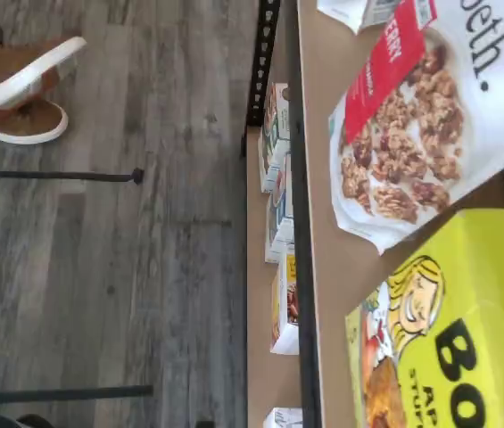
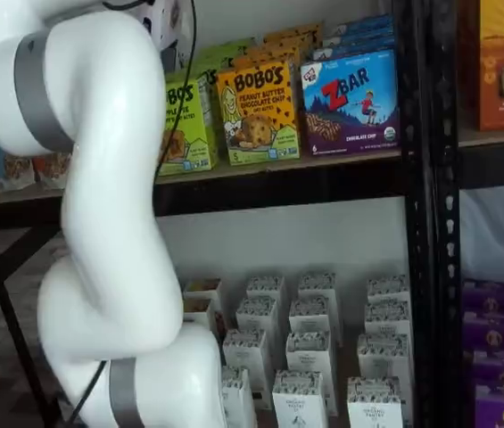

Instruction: Pick the green box on the top shelf, the fourth from the left

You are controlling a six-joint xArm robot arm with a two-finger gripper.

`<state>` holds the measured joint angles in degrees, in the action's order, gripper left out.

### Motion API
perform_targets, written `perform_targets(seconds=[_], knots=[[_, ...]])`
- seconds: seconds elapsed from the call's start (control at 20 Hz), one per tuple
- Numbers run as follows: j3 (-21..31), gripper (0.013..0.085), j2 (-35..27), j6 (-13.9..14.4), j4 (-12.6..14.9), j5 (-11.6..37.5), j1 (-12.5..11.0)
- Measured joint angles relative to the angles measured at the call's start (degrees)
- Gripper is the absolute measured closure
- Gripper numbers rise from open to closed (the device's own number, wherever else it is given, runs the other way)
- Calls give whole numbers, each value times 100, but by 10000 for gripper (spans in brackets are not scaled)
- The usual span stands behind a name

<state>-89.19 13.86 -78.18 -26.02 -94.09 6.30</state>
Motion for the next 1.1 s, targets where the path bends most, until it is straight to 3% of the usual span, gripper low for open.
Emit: perform_targets(seconds=[0.5,1.1], knots=[[-350,130,-345,-56,-6,-9,-63],[-391,130,-529,-48,94,230,27]])
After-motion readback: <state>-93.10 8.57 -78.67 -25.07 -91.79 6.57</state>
